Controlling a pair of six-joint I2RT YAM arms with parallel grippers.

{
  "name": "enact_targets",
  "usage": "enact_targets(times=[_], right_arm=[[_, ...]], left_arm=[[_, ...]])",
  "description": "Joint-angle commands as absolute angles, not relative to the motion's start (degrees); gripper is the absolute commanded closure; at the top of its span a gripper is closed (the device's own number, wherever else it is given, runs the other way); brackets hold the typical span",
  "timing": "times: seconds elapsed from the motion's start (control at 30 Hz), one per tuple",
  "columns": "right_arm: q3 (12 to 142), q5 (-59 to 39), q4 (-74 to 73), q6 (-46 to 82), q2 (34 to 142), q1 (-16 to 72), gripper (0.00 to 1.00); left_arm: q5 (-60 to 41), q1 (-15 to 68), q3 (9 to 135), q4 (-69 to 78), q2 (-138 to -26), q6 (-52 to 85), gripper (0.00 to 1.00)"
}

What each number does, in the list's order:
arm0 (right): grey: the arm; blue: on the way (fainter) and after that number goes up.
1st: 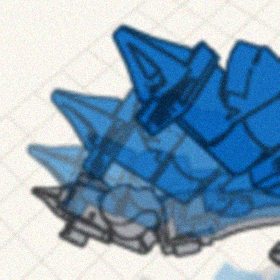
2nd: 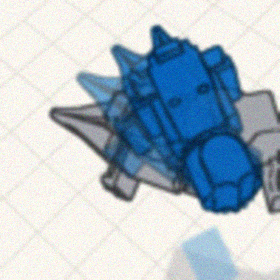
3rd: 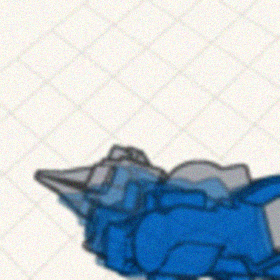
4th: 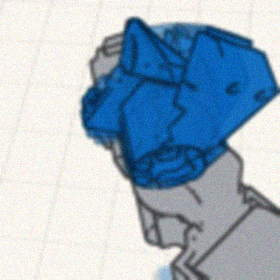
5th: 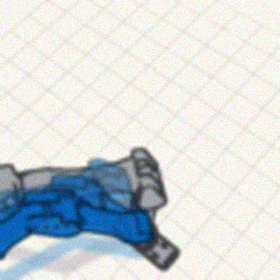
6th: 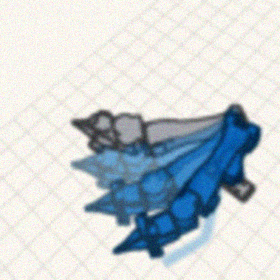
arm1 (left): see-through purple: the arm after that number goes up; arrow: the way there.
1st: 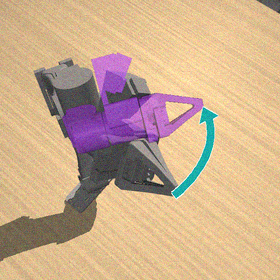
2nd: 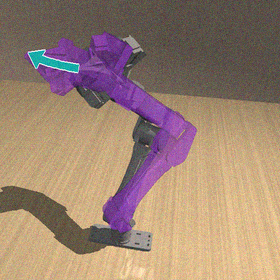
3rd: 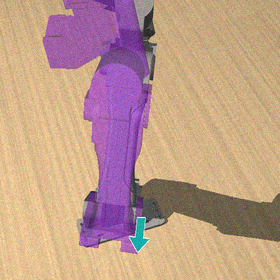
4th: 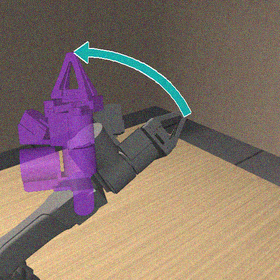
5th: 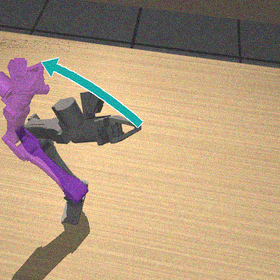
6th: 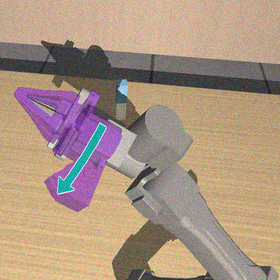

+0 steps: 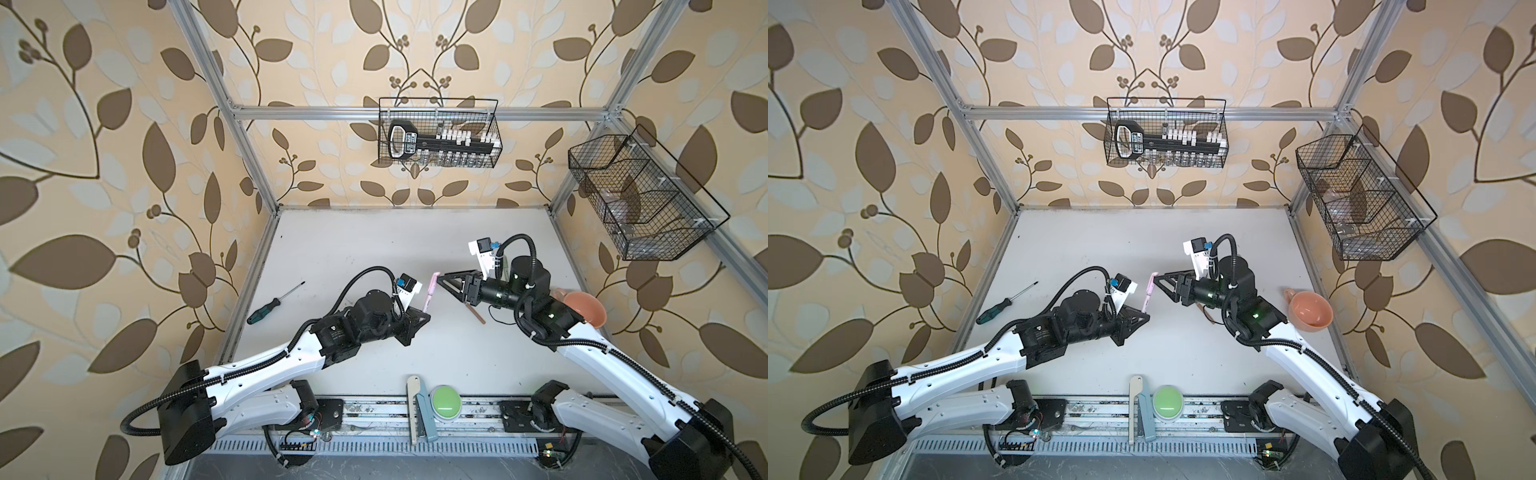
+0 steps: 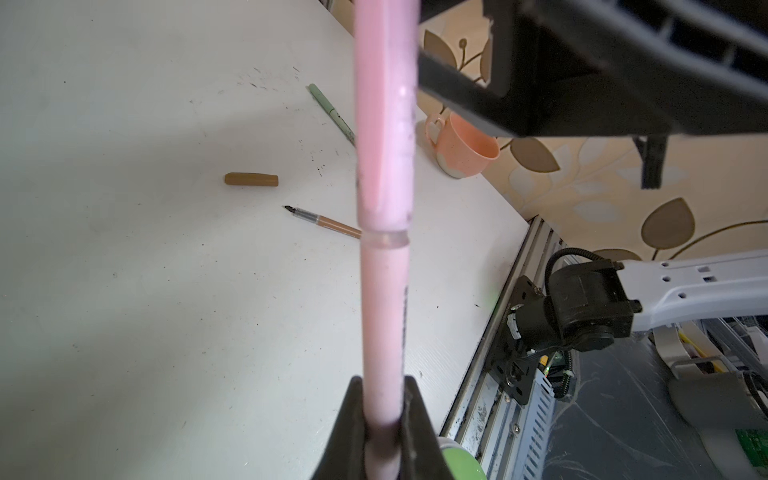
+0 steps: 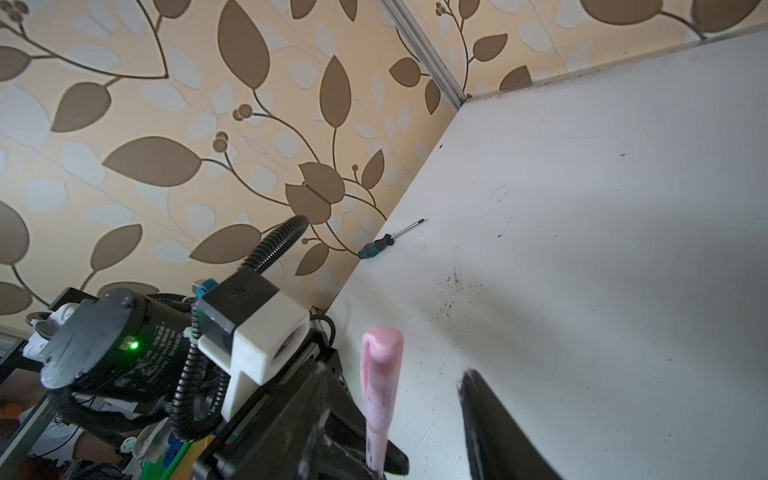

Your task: Insert the pens into the pen caps

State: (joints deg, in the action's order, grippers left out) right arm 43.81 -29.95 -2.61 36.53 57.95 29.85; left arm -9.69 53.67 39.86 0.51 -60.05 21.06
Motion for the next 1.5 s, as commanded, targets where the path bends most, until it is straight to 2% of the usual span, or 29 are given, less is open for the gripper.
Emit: enact_targets(times=[0.0, 0.4, 0.77, 1.17, 1.27, 1.47], right_arm=[[45.92, -31.99, -1.62, 34.58, 59.20, 30.51, 0.48], [48.23, -32.26, -2.10, 34.28, 60.65, 30.76, 0.53], [49.30, -32.77, -2.46, 34.23, 62.26, 30.76, 0.62], [49.79, -33.14, -2.11, 33.66, 62.82, 30.72, 0.63], [49.83, -33.34, -2.11, 33.67, 63.03, 30.72, 0.65], [49.43, -33.83, -1.78, 33.96, 63.68, 30.76, 0.77]], left_arm=[[-11.40, 53.79, 42.71, 0.98, -59.63, 19.60, 1.00], [-11.69, 53.79, 42.36, 0.88, -60.03, 19.70, 1.00], [-11.28, 53.78, 41.93, 0.69, -60.03, 19.73, 1.00], [-10.94, 53.78, 41.95, 0.70, -61.17, 20.04, 1.00], [-10.81, 53.79, 41.92, 0.62, -60.93, 19.89, 1.00], [-10.31, 53.78, 42.09, 0.97, -59.73, 19.53, 1.00]])
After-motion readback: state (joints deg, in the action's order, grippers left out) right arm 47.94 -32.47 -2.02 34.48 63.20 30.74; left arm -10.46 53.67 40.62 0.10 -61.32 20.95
